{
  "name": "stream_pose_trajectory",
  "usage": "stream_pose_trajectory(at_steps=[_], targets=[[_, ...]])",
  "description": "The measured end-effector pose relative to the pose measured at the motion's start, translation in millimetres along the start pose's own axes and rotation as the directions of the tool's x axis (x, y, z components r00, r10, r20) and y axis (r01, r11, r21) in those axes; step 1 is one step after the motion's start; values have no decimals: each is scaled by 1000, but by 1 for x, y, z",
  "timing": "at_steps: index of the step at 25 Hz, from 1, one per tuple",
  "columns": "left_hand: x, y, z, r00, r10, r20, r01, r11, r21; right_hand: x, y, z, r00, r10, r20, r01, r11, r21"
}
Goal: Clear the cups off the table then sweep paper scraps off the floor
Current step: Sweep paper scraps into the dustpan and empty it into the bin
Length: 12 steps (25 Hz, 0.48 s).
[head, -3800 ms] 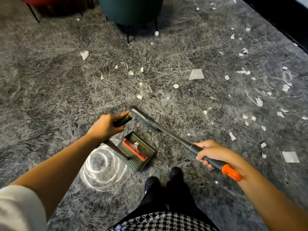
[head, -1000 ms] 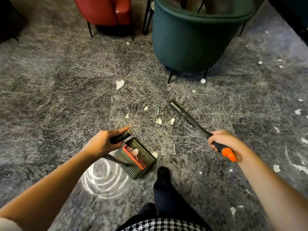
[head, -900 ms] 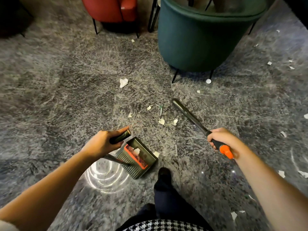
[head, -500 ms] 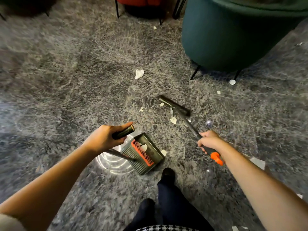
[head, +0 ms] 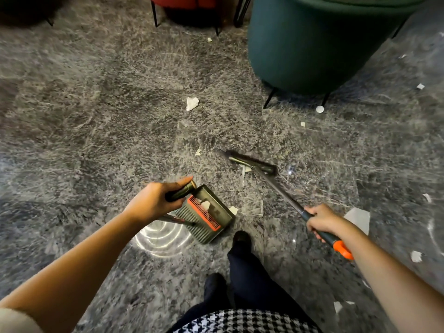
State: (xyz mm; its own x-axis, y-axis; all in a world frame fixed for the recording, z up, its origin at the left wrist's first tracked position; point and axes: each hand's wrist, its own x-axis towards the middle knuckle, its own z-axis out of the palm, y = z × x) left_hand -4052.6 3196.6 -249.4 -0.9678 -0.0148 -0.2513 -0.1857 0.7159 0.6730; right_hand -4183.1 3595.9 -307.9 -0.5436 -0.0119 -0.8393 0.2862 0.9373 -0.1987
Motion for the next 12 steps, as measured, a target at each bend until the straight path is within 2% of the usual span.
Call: stream_pose_trajectory(at_steps=[3,6,8,12], targets=[[-15,-2,2,1000,1,-27,-2,1000,-14,-22,12,30,999,18,27,-22,990,137],[-35,-5,3,994,76,-79,-77,997,-5,-43,17,56,999,25,35,-34,956,292],[-44,-6,5,992,111,-60,-110,994,19,-57,15,72,999,29,41,-43,918,395],[-61,-8,15,993,119,-8,-118,991,59,-95,9,104,997,2,78,-37,893,448]])
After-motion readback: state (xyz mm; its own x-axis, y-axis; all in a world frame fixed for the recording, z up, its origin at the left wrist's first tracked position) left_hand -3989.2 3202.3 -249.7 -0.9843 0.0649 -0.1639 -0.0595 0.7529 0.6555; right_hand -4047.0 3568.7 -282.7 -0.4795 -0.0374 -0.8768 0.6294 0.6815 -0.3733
